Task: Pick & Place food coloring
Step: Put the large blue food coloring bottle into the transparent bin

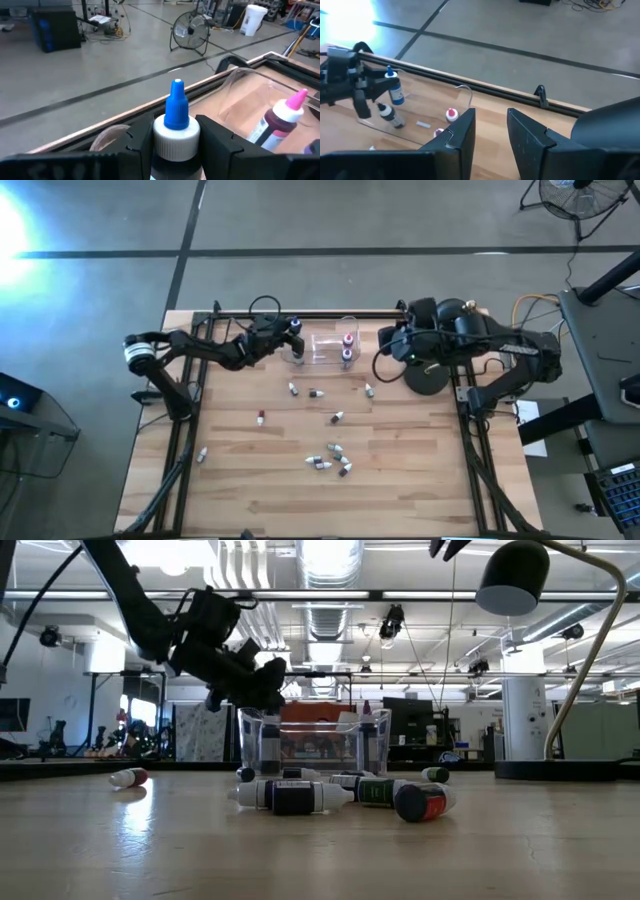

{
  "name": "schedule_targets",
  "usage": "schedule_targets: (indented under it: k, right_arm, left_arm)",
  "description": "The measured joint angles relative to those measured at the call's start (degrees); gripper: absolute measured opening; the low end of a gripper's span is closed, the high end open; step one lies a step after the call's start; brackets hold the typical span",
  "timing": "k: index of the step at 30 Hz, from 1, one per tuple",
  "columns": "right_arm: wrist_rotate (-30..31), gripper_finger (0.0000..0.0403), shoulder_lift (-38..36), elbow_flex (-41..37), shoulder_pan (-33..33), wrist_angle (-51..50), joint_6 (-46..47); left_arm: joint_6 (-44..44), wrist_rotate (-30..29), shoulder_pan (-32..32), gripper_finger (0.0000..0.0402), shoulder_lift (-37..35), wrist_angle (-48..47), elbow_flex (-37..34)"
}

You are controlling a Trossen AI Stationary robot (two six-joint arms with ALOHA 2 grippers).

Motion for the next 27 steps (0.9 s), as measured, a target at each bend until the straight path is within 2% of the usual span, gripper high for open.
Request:
schedule_targets:
  k: [13,17,24,27]
  right_arm:
    - [-1.7,0.0093,0.02,-0.04,-3.23,0.11,-3.16]
    - [-1.93,0.0095,0.02,-0.04,-3.21,0.09,-3.53]
    - [-1.92,0.0095,0.02,-0.04,-3.2,0.07,-3.53]
    - [-1.91,0.0095,0.02,-0.04,-3.19,0.04,-3.53]
  left_arm:
    - [-1.12,-0.43,0.09,0.0104,4.3,3.64,0.21]
    - [-1.73,-0.17,0.09,0.0104,3.58,2.91,0.12]
    - [-8.56,0.53,0.02,0.0104,-0.71,2.72,0.43]
    - [-10.28,3.79,0.07,0.0104,-2.23,2.71,0.96]
